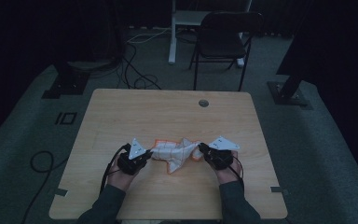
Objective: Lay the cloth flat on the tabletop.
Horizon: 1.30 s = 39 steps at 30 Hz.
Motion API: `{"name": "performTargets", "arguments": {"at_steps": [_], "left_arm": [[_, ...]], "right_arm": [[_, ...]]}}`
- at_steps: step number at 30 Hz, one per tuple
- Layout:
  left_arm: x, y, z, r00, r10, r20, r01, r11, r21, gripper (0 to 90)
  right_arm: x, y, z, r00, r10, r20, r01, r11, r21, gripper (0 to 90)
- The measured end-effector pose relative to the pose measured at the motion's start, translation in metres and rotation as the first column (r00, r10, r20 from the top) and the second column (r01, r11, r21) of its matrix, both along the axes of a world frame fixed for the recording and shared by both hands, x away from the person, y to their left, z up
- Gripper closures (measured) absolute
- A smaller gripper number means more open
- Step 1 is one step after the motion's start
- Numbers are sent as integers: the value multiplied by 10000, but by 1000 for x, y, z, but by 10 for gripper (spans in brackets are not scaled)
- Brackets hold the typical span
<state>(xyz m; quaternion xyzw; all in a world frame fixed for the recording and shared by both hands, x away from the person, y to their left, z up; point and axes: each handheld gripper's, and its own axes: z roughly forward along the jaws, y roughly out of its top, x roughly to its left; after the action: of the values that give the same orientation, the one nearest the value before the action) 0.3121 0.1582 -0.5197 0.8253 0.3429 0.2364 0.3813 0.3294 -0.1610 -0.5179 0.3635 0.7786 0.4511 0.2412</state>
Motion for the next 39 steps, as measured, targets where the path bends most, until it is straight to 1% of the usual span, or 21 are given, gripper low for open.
{"name": "performTargets", "arguments": {"at_steps": [2, 5, 6, 7, 8, 9, 10, 13, 14, 18, 19, 21, 22, 24, 27, 29, 31, 32, 34, 37, 39], "left_arm": [[7, -1, -4, 9999, 136, -104, -136, 9999, 28, 866], [19, -3, -13, 9988, 401, -293, -393, 9989, 256, 865], [19, -3, -13, 9988, 401, -293, -393, 9989, 256, 865], [27, -4, -18, 9973, 588, -429, -579, 9981, 217, 866], [30, -4, -20, 9967, 650, -492, -640, 9977, 210, 865], [30, -4, -20, 9967, 650, -492, -640, 9977, 210, 865], [35, -4, -22, 9956, 762, -547, -754, 9970, 169, 865], [39, -5, -24, 9946, 853, -592, -845, 9963, 173, 864], [43, -6, -26, 9941, 915, -590, -901, 9956, 260, 863], [52, -7, -32, 9910, 1092, -773, -1064, 9936, 391, 862], [52, -7, -32, 9910, 1092, -773, -1064, 9936, 391, 862], [58, -9, -37, 9881, 1252, -894, -1217, 9916, 431, 861], [58, -9, -38, 9875, 1293, -904, -1258, 9911, 434, 852], [57, -8, -36, 9875, 1329, -846, -1303, 9908, 360, 804], [52, -4, -30, 9897, 1210, -767, -1199, 9926, 180, 743], [47, -1, -26, 9903, 1174, -747, -1173, 9931, 61, 715], [43, 3, -23, 9911, 1158, -658, -1163, 9932, -33, 701], [43, 3, -23, 9911, 1158, -658, -1163, 9932, -33, 698], [37, 7, -20, 9923, 1080, -599, -1089, 9940, -124, 692], [28, 11, -21, 9936, 994, -535, -1006, 9947, -209, 690], [23, 12, -23, 9944, 896, -559, -914, 9954, -302, 690]], "right_arm": [[8, 1, -3, 9998, -75, -198, 72, 9999, -140, 828], [19, 4, -10, 9987, -140, -485, 124, 9994, -318, 825], [19, 4, -10, 9987, -140, -485, 124, 9994, -318, 825], [26, 5, -15, 9973, -257, -694, 228, 9989, -415, 805], [28, 6, -17, 9962, -341, -797, 305, 9985, -455, 797], [28, 6, -17, 9962, -341, -797, 305, 9985, -455, 797], [34, 6, -20, 9946, -472, -922, 428, 9979, -491, 790], [38, 5, -23, 9934, -562, -1002, 515, 9975, -483, 770], [39, 5, -23, 9924, -624, -1056, 574, 9971, -498, 758], [48, 5, -28, 9872, -921, -1299, 827, 9937, -757, 748], [48, 5, -28, 9872, -921, -1299, 827, 9937, -757, 748], [52, 6, -32, 9830, -1103, -1468, 976, 9910, -913, 748], [54, 7, -33, 9815, -1181, -1506, 1043, 9898, -967, 741], [52, 7, -31, 9819, -1199, -1468, 1072, 9900, -916, 724], [46, 6, -25, 9864, -1044, -1269, 954, 9926, -755, 707], [41, 5, -20, 9892, -938, -1129, 880, 9946, -554, 708], [35, 3, -16, 9920, -826, -950, 791, 9961, -404, 721], [35, 3, -16, 9920, -826, -950, 791, 9961, -404, 721], [27, 2, -12, 9946, -631, -821, 611, 9978, -270, 755], [17, 4, -14, 9968, -371, -715, 344, 9987, -384, 780], [12, 6, -20, 9975, -147, -697, 115, 9989, -460, 792]]}}
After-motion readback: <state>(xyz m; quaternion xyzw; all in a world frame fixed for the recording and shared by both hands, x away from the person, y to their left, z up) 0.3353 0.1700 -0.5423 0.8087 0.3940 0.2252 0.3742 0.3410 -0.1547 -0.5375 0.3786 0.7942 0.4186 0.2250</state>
